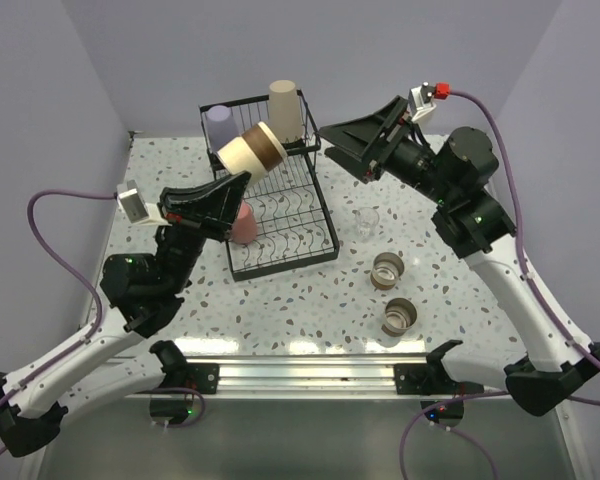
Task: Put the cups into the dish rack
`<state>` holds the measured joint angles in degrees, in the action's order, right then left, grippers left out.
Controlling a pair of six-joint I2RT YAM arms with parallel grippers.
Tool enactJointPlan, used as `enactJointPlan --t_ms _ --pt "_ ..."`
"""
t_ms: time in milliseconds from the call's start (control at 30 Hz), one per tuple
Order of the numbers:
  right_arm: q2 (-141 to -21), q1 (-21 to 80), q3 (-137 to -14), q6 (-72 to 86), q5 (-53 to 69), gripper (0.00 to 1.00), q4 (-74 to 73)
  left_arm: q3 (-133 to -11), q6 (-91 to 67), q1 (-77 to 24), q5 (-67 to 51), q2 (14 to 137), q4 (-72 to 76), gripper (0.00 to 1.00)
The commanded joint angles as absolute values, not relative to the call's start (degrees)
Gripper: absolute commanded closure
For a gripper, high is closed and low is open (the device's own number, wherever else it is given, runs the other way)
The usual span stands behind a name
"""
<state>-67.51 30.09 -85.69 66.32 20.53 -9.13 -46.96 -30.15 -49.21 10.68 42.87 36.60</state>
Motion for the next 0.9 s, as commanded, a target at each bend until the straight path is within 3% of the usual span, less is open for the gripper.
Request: enactJointPlan --t_ms 0,567,867 --pt "-69.08 30.15 -83.76 76.37 27.42 0.02 5.53 -46.58 -28.74 -49.39 10.11 44.29 48.24 1.0" --pt "-73.83 31.9 -89.3 75.32 29.62 0.02 6.59 -48.95 -32.69 -49.39 5.37 54.75 57.39 1.0" --pt "-75.23 33.84 -94.12 68.65 28.57 0.02 -3.14 -50.18 -33.49 -49.39 4.04 57.22 59.15 1.0"
